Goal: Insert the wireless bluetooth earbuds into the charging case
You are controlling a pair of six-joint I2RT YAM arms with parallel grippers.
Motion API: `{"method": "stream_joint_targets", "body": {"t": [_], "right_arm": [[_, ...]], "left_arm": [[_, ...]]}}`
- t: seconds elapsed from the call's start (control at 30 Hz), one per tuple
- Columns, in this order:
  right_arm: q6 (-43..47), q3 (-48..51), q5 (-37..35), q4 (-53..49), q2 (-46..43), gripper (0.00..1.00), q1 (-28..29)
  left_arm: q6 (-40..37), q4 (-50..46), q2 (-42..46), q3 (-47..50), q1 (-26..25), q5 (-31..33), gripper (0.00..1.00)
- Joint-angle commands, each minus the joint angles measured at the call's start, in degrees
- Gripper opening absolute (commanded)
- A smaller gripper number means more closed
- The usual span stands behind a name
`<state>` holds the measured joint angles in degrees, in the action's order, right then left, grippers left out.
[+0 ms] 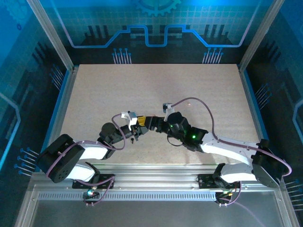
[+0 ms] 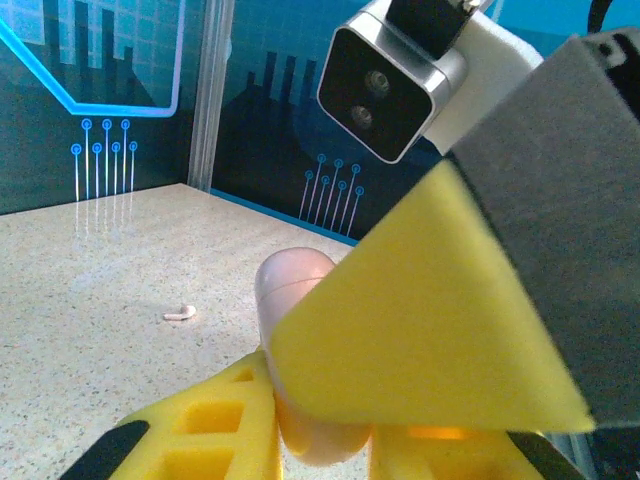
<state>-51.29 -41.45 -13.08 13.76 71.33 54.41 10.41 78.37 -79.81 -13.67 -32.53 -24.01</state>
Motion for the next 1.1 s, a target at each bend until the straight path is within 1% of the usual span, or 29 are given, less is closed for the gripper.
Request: {"method": "stream_joint_targets", "body": {"t": [0.0, 0.1, 0.2, 0.27, 0.37, 0.4, 0.57, 0.67, 0.83, 0.93, 1.07], "right_arm": [[7.33, 1.70, -0.15, 0.62, -4.52, 0.80, -0.16], [13.90, 3.15, 4.77, 0.43, -8.53, 0.82, -2.62], [22.69, 4.14, 13.22, -3.32, -13.52, 0.82, -7.36], [29.96, 4.53, 20.65, -6.86, -16.62, 0.82, -11.15], [42.53, 4.36, 31.26, -12.95, -20.62, 0.81, -15.39], [46.13, 4.36, 33.62, -14.57, -21.67, 0.81, -16.32], [64.18, 4.63, 40.31, -21.05, -25.17, 0.79, -18.37], [71.60, 3.10, 43.67, -24.68, -24.01, 0.77, -19.09], [78.62, -3.48, 47.96, -32.20, -17.75, 0.73, -19.66], [81.25, -7.11, 49.86, -35.20, -13.35, 0.71, -19.87], [82.63, -9.92, 53.34, -35.68, -8.41, 0.71, -20.14]], "left_arm": [[-0.55, 1.88, 0.94, 0.50, -0.25, -1.16, 0.17], [-0.30, 1.90, 0.62, 0.26, -0.22, -2.36, 0.16], [-0.26, 1.88, 0.51, -0.25, -0.24, -4.97, 0.16], [-0.27, 1.88, 0.69, -0.49, -0.21, -7.02, 0.16], [-0.13, 1.89, 1.43, -0.94, -0.24, -9.90, 0.16], [-0.05, 1.88, 1.69, -0.96, -0.18, -10.69, 0.16], [-0.12, 1.90, 3.22, -1.27, -0.24, -13.87, 0.16], [-0.15, 1.92, 3.63, -1.58, -0.24, -15.89, 0.16], [-0.08, 1.88, 4.38, -1.88, -0.22, -18.36, 0.17], [-0.22, 1.88, 5.16, -1.89, -0.25, -18.93, 0.17], [-0.72, 1.88, 6.22, -1.63, -0.21, -19.58, 0.17]]}}
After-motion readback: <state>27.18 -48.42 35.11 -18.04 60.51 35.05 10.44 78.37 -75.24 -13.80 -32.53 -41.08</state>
